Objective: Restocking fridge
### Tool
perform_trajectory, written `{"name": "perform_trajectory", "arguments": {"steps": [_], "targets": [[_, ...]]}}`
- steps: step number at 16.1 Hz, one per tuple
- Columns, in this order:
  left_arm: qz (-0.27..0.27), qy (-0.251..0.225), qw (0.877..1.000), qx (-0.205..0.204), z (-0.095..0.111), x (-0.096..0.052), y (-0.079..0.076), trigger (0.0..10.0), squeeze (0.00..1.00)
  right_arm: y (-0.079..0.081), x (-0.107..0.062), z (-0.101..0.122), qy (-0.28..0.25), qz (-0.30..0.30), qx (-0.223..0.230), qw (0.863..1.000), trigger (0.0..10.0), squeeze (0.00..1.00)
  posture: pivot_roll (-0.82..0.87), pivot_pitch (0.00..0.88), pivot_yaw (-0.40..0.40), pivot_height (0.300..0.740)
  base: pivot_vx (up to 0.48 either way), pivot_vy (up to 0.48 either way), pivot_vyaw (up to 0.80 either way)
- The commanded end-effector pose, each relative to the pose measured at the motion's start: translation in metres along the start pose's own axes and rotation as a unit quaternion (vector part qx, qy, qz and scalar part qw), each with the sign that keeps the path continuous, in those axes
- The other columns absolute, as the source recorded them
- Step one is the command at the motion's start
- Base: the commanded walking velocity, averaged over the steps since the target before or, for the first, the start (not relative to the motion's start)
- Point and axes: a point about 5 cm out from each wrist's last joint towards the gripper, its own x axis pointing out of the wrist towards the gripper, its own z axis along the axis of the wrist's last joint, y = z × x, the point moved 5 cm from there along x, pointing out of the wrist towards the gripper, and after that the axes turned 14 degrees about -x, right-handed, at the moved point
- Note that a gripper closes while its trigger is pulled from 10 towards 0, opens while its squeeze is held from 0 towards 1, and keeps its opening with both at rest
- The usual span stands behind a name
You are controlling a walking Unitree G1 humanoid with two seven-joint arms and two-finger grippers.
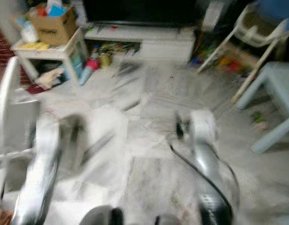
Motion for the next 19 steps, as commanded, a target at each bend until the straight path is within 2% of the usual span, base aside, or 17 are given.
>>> {"name": "perform_trajectory", "arguments": {"steps": [1,5,7,9,11,14,17,19], "targets": [[0.017,0.05,0.999,0.005,-0.025,-0.014,0.01,10.0,0.0,-0.01,-0.011,-0.023,0.042,-0.015,-0.008,0.999,10.0,0.0,0.04,0.071,0.059,0.74,0.0,0.0,0.0],[0.03,0.037,0.999,0.005,-0.019,-0.015,0.013,10.0,0.0,-0.005,-0.009,-0.018,0.04,-0.002,-0.005,0.999,10.0,0.0,0.04,0.083,0.044,0.74,0.0,0.0,0.0],[0.047,0.033,0.998,0.018,-0.013,-0.019,0.019,10.0,0.0,-0.004,-0.008,-0.01,0.03,0.006,-0.008,1.0,10.0,0.0,0.04,0.088,0.047,0.74,0.0,0.0,0.0],[0.071,0.055,0.996,0.012,-0.021,-0.04,0.033,10.0,0.0,-0.01,-0.021,-0.015,0.038,0.015,-0.002,0.999,10.0,0.0,0.06,0.099,0.029,0.74,0.0,0.0,0.0],[0.079,0.069,0.994,0.012,-0.029,-0.055,0.037,10.0,0.0,-0.01,-0.038,-0.031,0.062,0.032,-0.009,0.998,10.0,0.0,0.07,0.099,0.008,0.74,0.0,0.0,0.0],[0.085,0.074,0.994,0.009,-0.029,-0.052,0.036,10.0,0.0,0.006,-0.03,-0.022,0.05,0.057,0.0,0.997,10.0,0.0,0.08,0.091,-0.015,0.74,0.0,0.0,0.0],[0.081,0.082,0.993,0.016,-0.029,-0.049,0.037,10.0,0.0,0.007,-0.024,-0.018,0.044,0.051,0.004,0.998,10.0,0.0,0.08,0.091,0.004,0.74,0.0,0.0,0.0],[0.07,0.088,0.993,0.027,-0.029,-0.047,0.036,10.0,0.0,0.005,-0.025,-0.02,0.049,0.041,0.008,0.998,10.0,0.0,0.08,0.094,0.014,0.74,0.0,0.0,0.0]]}}
